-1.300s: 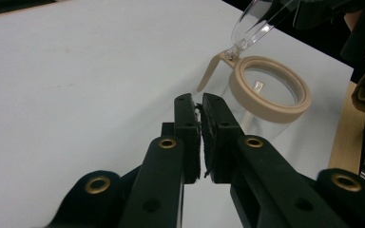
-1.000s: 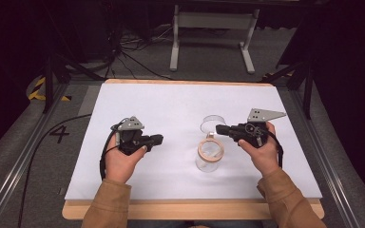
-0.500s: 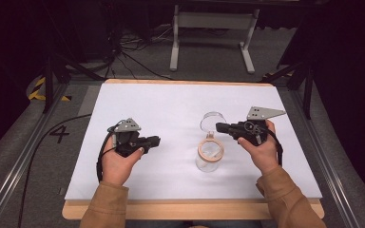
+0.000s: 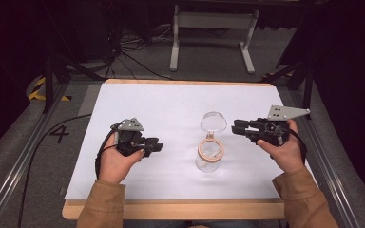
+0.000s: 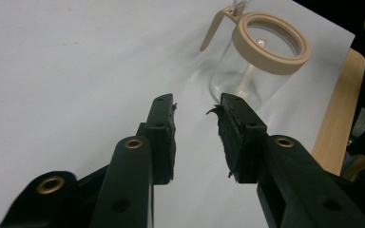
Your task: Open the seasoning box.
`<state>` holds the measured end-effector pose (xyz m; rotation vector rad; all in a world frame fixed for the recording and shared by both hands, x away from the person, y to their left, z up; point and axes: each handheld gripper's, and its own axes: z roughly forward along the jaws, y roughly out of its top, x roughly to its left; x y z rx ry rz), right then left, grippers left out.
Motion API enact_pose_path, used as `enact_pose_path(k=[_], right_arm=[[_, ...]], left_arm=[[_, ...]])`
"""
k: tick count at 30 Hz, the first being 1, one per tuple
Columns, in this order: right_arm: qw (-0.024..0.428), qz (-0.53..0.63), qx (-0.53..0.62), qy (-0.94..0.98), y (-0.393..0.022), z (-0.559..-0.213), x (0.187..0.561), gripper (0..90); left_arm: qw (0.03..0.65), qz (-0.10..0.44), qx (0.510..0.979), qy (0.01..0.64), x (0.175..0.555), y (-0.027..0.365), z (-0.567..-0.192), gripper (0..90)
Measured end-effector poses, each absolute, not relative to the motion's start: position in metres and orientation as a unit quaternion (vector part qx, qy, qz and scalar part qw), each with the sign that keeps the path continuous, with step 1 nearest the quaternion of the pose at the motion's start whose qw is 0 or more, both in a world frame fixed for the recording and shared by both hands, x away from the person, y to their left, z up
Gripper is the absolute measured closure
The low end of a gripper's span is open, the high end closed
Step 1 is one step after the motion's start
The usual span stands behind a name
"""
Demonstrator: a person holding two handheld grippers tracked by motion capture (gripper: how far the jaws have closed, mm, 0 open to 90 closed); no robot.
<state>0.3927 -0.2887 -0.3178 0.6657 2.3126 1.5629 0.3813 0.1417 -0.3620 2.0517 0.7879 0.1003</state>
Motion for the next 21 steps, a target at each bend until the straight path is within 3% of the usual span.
enact_pose_path(k=[6,15,18,21], right_arm=[[0.168,0.515,0.257,0.800,-0.312,-0.323,0.400,53.2],[0.218,0.460,0.343,0.790,-0.353,-0.342,0.411,36.9],[0.207,0.442,0.355,0.797,-0.366,-0.353,0.415,30.5],[0.201,0.432,0.367,0.799,-0.376,-0.365,0.419,29.9]], left_arm=[[0.427,0.088,0.834,0.339,0.388,0.152,-0.368,54.3],[0.421,0.087,0.826,0.364,0.407,0.168,-0.389,50.1],[0.423,0.087,0.821,0.374,0.414,0.170,-0.401,47.3],[0.422,0.093,0.819,0.378,0.422,0.173,-0.411,40.4]])
